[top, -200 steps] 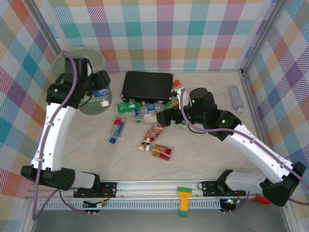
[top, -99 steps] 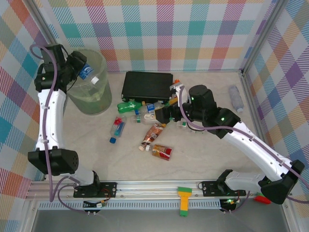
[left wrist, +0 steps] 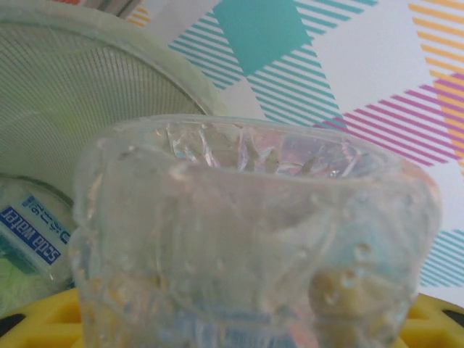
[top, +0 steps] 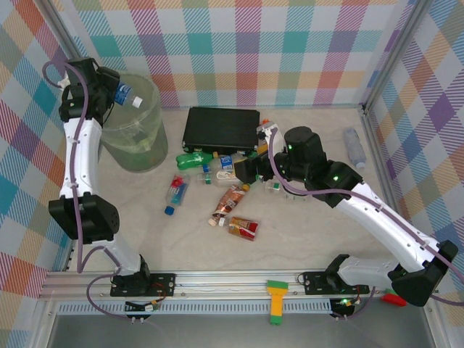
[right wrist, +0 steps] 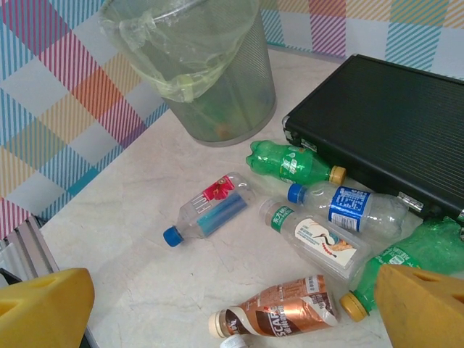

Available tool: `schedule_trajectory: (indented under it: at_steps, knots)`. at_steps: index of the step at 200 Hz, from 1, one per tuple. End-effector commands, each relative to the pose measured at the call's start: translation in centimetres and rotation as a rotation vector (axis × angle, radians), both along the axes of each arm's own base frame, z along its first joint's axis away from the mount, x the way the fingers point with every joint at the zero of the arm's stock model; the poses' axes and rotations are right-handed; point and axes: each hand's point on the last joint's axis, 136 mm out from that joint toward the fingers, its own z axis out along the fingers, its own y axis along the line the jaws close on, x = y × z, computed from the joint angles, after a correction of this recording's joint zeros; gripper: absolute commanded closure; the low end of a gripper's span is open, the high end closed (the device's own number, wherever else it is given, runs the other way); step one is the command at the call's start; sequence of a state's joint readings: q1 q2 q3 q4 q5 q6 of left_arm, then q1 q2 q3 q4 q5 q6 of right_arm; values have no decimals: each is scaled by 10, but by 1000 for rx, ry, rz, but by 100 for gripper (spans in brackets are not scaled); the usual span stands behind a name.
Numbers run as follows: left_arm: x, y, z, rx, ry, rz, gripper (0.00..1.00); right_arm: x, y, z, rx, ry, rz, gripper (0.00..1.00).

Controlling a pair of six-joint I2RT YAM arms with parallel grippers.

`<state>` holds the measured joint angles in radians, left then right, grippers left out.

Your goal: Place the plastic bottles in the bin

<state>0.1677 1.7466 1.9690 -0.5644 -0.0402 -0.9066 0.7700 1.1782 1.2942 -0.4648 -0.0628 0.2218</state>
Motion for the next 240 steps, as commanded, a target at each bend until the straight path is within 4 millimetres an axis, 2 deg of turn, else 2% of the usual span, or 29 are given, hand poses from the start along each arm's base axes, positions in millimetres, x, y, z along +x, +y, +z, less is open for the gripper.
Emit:
schedule_trajectory:
  at_steps: [1, 30, 59, 106, 196, 204, 209, 240]
  knots:
    - [7, 18, 20, -10, -63, 64, 44, -1, 1, 17, 14, -48, 8, 1]
    - [10, 19, 9, -18, -19, 70, 41, 0, 2, 17, 11, -48, 11, 1]
    - [8, 19, 8, -14, -10, 72, 36, 0, 2, 15, 8, -47, 10, 1]
    - [-1, 19, 16, 16, -8, 68, 8, 0, 3, 13, 11, -39, 14, 1]
    - [-31, 11, 33, 67, -2, 32, 6, -7, 4, 13, 36, -13, 34, 1]
    - [-34, 11, 33, 69, 0, 32, 5, -7, 4, 11, 36, -8, 35, 1]
    - [-36, 10, 35, 69, -2, 29, 0, -8, 4, 11, 37, -6, 35, 1]
    - [-47, 4, 37, 72, 1, 11, 0, -11, 4, 2, 28, 26, 41, 1]
